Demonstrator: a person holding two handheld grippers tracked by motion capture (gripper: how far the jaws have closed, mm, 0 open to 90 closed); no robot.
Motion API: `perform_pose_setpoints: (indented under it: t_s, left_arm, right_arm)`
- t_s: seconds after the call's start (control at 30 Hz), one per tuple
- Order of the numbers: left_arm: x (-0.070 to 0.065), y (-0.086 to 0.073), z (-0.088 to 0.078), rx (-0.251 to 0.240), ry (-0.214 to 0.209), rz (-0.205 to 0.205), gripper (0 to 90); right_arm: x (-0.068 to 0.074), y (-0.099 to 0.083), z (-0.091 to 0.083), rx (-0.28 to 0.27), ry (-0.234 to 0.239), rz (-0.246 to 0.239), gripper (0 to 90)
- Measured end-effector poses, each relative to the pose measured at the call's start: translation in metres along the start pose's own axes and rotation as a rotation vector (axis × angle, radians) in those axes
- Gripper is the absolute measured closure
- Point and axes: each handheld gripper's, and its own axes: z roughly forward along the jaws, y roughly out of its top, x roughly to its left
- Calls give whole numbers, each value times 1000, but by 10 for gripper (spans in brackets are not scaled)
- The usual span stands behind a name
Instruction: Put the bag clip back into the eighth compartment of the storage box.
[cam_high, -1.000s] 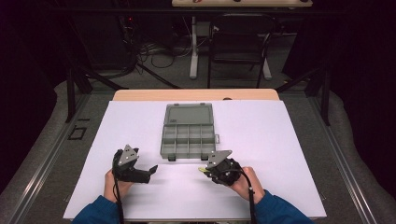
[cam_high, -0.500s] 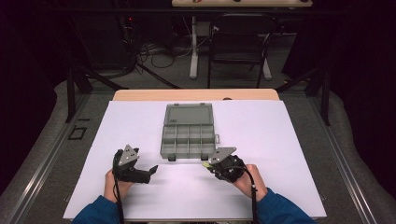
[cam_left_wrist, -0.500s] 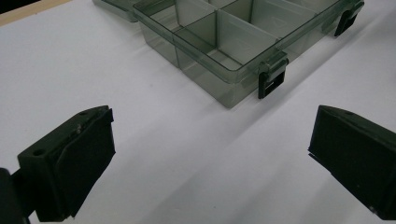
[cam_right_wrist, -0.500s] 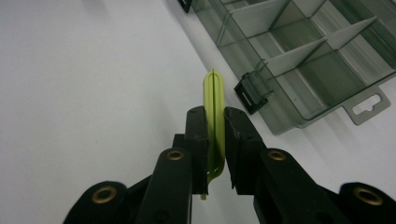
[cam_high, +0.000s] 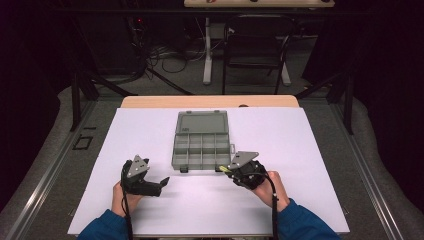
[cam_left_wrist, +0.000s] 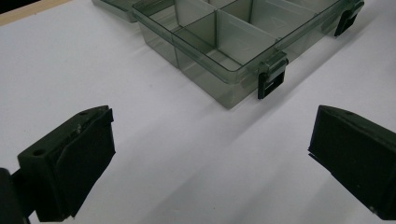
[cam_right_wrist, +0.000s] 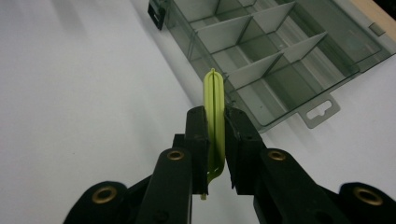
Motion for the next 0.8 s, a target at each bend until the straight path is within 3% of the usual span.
perform_pose_setpoints:
  t_s: [0.53, 0.8]
  left_arm:
    - [0, 0, 0, -4, 0, 7, 1]
    - [0, 0, -1, -3, 5, 8, 1]
  right_arm:
    - [-17, 18, -2, -33, -54, 14, 803]
    - [-24, 24, 1, -40, -58, 27, 803]
